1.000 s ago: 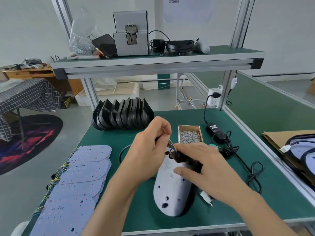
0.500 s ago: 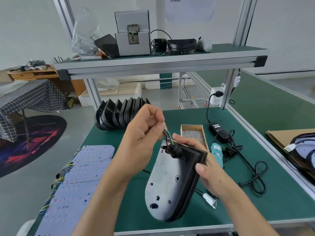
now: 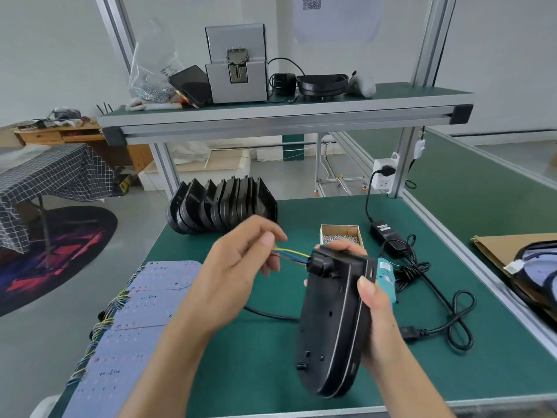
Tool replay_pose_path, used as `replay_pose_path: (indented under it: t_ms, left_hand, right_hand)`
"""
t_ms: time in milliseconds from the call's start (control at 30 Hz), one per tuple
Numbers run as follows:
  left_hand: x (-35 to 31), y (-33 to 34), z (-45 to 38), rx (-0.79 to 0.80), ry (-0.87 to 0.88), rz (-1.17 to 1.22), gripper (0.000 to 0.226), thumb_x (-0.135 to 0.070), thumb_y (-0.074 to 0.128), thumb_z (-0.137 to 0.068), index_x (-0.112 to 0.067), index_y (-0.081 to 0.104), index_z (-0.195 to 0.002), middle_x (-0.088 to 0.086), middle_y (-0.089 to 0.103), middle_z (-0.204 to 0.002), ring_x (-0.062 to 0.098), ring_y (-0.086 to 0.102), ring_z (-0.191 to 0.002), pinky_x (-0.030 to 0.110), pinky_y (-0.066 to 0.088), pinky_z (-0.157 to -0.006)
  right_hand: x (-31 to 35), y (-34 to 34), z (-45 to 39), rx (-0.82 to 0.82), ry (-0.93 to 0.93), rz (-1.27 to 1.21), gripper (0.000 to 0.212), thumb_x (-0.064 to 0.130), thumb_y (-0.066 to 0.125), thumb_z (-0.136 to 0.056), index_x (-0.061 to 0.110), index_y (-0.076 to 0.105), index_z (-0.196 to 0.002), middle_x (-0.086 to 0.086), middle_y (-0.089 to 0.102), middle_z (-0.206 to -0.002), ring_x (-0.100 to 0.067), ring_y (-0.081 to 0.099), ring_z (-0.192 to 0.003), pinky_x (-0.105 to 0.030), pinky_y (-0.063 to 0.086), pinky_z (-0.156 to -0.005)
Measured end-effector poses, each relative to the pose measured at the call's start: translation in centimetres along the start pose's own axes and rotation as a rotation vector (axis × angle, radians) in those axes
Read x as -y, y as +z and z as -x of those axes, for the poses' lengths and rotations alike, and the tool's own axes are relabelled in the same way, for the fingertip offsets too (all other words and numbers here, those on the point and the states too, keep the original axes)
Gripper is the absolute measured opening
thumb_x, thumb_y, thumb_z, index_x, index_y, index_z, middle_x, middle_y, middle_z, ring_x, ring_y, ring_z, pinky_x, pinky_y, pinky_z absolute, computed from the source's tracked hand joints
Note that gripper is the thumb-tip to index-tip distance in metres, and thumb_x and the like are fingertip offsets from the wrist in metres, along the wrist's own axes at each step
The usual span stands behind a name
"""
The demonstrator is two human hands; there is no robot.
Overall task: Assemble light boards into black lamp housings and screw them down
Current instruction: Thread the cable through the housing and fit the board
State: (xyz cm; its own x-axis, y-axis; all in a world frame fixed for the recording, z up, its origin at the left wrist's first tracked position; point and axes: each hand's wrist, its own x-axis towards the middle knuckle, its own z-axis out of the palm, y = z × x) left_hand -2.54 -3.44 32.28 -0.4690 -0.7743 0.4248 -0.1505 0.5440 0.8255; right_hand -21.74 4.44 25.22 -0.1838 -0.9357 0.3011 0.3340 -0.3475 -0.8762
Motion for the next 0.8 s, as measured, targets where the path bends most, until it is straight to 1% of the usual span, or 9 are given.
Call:
replay_pose_path:
  t_ms: [67,133,200,267,400,500,600,700,800]
  left_hand:
    - [-0.3,0.0,0.7,0.054,0.009,-0.252,0.028,-0.048,0.046,-0.099,-0.029,0.067,-0.094,-0.007,0.069,-0.083,0.015,0.064,-0.079,0.034,0.052,-0.079]
    - [-1.0,0.4,0.9,0.01,0.127,-0.396,0.025,-0.044,0.054,-0.099,-0.029,0.073,-0.099,-0.013,0.07,-0.087,0.009,0.066,-0.087,0.026,0.05,-0.081]
    - [-1.7,0.9,0.8,-0.035,0.25,-0.5,0.028,-0.039,0.06,-0.099,-0.022,0.077,-0.113,-0.015,0.072,-0.093,0.006,0.067,-0.09,0.029,0.05,-0.085]
    - [-2.0,1.1,0.6,-0.053,0.333,-0.555,0.033,-0.04,0.06,-0.099,-0.019,0.077,-0.117,-0.014,0.071,-0.093,0.01,0.066,-0.089,0.036,0.05,-0.087]
    - [-2.0,1.7,0.9,-0.028,0.241,-0.29,0.027,-0.034,0.068,-0.095,-0.029,0.076,-0.121,-0.014,0.072,-0.091,0.008,0.069,-0.091,0.025,0.052,-0.085]
    - [-1.7,2.6,1.4,-0.067,0.139,-0.083,0.035,-0.028,0.076,-0.09,-0.047,0.072,-0.119,-0.024,0.077,-0.102,0.0,0.072,-0.099,0.019,0.054,-0.089]
    - [-1.3,3.1,1.8,-0.103,0.105,0.004,0.034,-0.026,0.078,-0.088,-0.049,0.075,-0.114,-0.025,0.077,-0.105,0.001,0.073,-0.101,0.022,0.056,-0.092]
    - [-1.1,3.4,2.1,-0.133,0.112,0.038,0.033,-0.026,0.078,-0.088,-0.048,0.076,-0.113,-0.024,0.077,-0.106,0.003,0.073,-0.104,0.021,0.056,-0.092]
    - [-1.1,3.9,2.3,-0.155,0.108,0.044,0.037,-0.025,0.078,-0.087,-0.05,0.075,-0.114,-0.022,0.078,-0.105,0.009,0.074,-0.103,0.029,0.056,-0.093]
  right_hand:
    - [0.8,0.0,-0.3,-0.042,-0.067,0.116,0.079,0.07,0.073,-0.077,0.019,0.057,-0.134,-0.013,0.059,-0.129,-0.032,0.054,-0.114,-0.06,0.037,-0.102]
    - [1.6,0.3,-0.6,-0.04,-0.11,0.185,0.078,0.073,0.069,-0.079,0.02,0.057,-0.135,-0.012,0.06,-0.13,-0.028,0.055,-0.115,-0.057,0.037,-0.104]
    - [2.2,0.6,-0.8,-0.014,-0.133,0.219,0.07,0.064,0.067,-0.083,0.019,0.057,-0.136,-0.017,0.058,-0.133,-0.03,0.055,-0.117,-0.059,0.039,-0.105]
    - [2.9,0.7,-0.8,0.003,-0.146,0.233,0.059,0.054,0.063,-0.084,0.02,0.059,-0.133,-0.019,0.058,-0.134,-0.033,0.055,-0.119,-0.06,0.039,-0.107]
    - [3.7,1.1,-0.4,0.015,-0.126,0.198,0.077,0.076,0.07,-0.076,0.024,0.06,-0.133,-0.022,0.059,-0.132,-0.041,0.057,-0.115,-0.055,0.041,-0.101]
    - [3.9,1.4,-0.2,0.024,-0.119,0.144,0.074,0.074,0.072,-0.076,0.024,0.061,-0.13,-0.026,0.058,-0.128,-0.034,0.058,-0.107,-0.053,0.041,-0.095]
    - [3.7,1.6,0.1,0.013,-0.112,0.119,0.072,0.071,0.072,-0.078,0.022,0.061,-0.129,-0.027,0.057,-0.127,-0.028,0.059,-0.105,-0.048,0.043,-0.091]
    - [3.7,1.8,0.3,0.005,-0.072,0.043,0.071,0.069,0.073,-0.078,0.02,0.061,-0.128,-0.022,0.063,-0.122,-0.031,0.057,-0.104,-0.049,0.04,-0.092]
    - [3.9,2.0,0.3,-0.01,-0.011,-0.038,0.077,0.068,0.078,-0.073,0.017,0.06,-0.128,-0.018,0.063,-0.117,-0.034,0.05,-0.102,-0.052,0.034,-0.091]
